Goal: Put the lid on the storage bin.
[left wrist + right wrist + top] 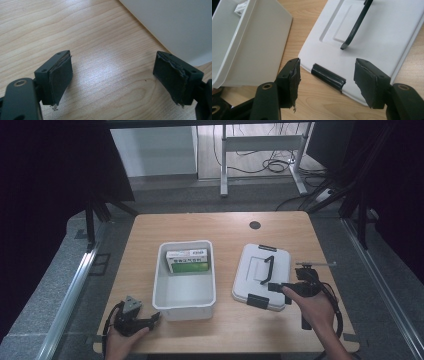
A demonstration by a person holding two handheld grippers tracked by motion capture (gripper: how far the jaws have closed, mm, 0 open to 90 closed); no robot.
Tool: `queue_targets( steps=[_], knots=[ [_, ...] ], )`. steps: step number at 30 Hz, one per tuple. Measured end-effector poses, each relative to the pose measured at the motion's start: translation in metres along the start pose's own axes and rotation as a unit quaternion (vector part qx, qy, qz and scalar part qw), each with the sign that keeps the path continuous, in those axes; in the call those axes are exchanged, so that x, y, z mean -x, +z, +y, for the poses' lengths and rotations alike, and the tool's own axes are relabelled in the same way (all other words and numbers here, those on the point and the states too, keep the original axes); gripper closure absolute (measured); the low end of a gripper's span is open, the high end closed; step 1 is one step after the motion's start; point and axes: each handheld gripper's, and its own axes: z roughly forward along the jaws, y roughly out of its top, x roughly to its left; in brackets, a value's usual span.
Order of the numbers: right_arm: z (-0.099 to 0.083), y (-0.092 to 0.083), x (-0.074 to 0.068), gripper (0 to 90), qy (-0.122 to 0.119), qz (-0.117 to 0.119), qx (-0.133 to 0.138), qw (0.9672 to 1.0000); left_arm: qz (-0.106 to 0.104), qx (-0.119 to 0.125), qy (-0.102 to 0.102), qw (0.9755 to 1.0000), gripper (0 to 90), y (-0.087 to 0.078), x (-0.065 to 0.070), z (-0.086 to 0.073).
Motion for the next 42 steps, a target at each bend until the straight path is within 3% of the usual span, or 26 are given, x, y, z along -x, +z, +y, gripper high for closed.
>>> queue_targets(
  steps=[17, 42],
  knots=[
    [0.023, 0.014, 0.006, 39.1, 0.006, -0.007, -0.006, 0.9999, 0.000, 0.000, -0.001, 1.0000, 15.7, 0.000, 0.000, 0.000],
    [0.054, 0.043, 0.009, 41.5, 0.003, -0.059, -0.030, 0.9978, 0.001, 0.001, -0.001, 1.0000, 15.7, 0.000, 0.000, 0.000]
  ],
)
